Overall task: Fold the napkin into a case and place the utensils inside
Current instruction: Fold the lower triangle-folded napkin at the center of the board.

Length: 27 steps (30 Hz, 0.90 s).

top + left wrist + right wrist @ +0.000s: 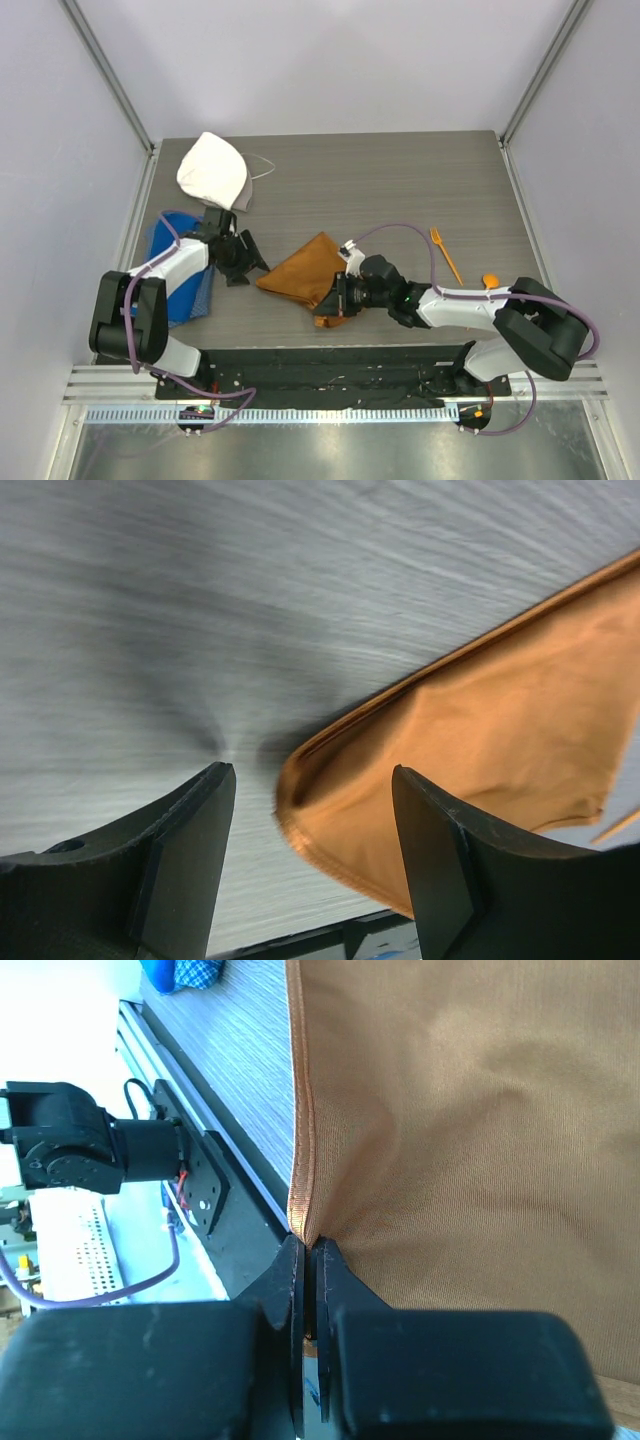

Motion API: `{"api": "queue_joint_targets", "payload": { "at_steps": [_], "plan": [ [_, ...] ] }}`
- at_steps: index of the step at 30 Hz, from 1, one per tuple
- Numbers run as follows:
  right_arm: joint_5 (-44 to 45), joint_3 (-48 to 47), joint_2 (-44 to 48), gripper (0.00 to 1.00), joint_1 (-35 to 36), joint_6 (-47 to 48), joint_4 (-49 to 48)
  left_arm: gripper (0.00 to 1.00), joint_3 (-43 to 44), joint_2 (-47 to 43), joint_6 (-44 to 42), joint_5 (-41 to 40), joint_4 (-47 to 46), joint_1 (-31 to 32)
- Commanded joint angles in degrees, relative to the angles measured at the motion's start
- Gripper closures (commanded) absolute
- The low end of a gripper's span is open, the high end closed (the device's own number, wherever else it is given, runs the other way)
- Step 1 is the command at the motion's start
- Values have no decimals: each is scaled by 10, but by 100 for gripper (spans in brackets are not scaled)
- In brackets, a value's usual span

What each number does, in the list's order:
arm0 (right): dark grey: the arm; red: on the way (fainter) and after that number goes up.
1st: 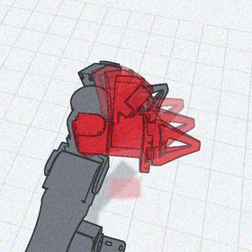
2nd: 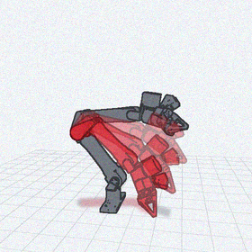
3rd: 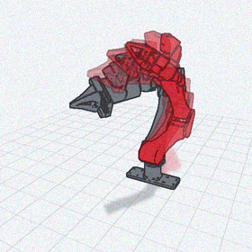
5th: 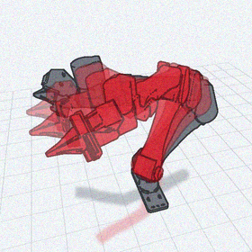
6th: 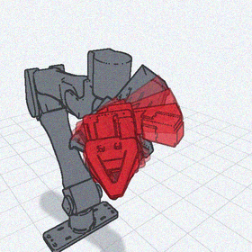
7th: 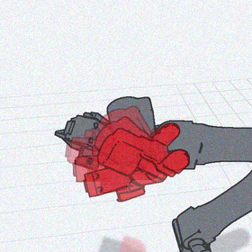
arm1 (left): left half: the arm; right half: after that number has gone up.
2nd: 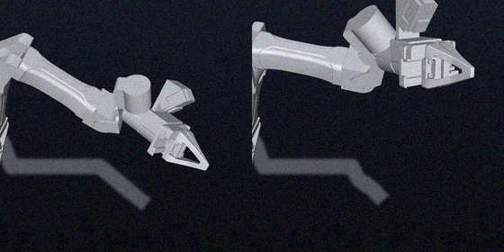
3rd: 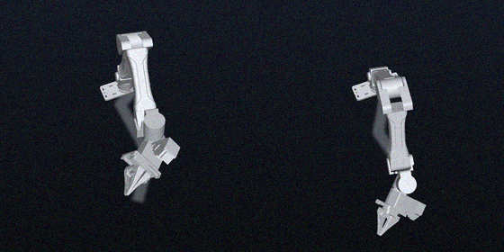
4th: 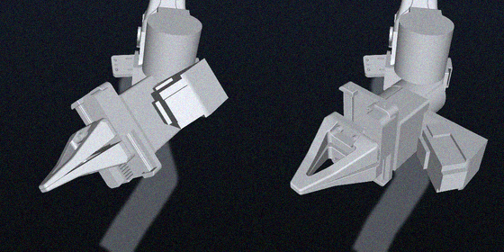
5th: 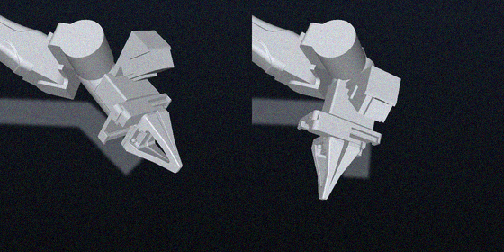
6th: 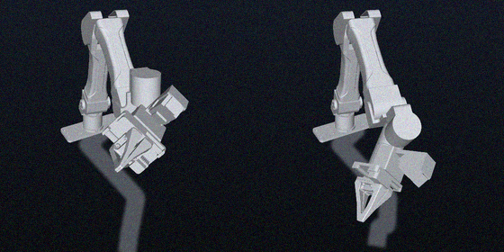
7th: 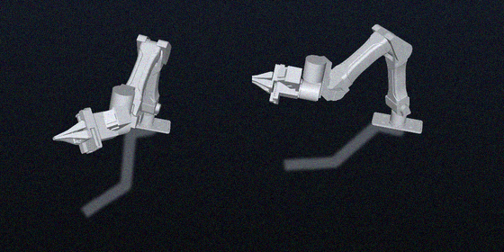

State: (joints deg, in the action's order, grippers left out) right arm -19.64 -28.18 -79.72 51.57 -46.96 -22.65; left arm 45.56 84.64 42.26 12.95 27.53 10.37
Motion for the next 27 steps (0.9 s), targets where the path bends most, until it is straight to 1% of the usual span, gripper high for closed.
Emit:
{"api": "queue_joint_targets", "payload": {
  "at_steps": [1, 5, 9, 13, 18, 21, 23, 24, 25, 27],
  "plan": [
    [-22, -28, 26, 99, -10, -3, -19, 31, -15, 5, 20, 50, -83, -4],
    [-26, -25, 37, 99, -18, -4, -16, 30, -23, 22, 32, 66, -100, -4],
    [-32, -25, 39, 99, -24, -7, -20, 30, -23, 40, 37, 61, -102, -4],
    [-36, -28, 36, 99, -25, -8, -25, 31, -35, 47, 56, 86, -145, -1],
    [-37, -27, 40, 99, -27, -7, -25, 32, -28, 59, 62, 81, -157, 14],
    [-35, -24, 41, 99, -29, -4, -25, 36, -28, 74, 62, 89, -159, 17],
    [-33, -21, 43, 99, -29, -3, -23, 43, -28, 78, 64, 95, -161, 18],
    [-33, -20, 43, 99, -29, -2, -22, 47, -28, 76, 64, 95, -162, 17],
    [-33, -18, 46, 99, -30, -1, -20, 55, -28, 74, 63, 95, -161, 17],
    [-32, -9, 51, 99, -29, 4, -14, 64, -22, 60, 58, 88, -151, 17]
  ]
}}
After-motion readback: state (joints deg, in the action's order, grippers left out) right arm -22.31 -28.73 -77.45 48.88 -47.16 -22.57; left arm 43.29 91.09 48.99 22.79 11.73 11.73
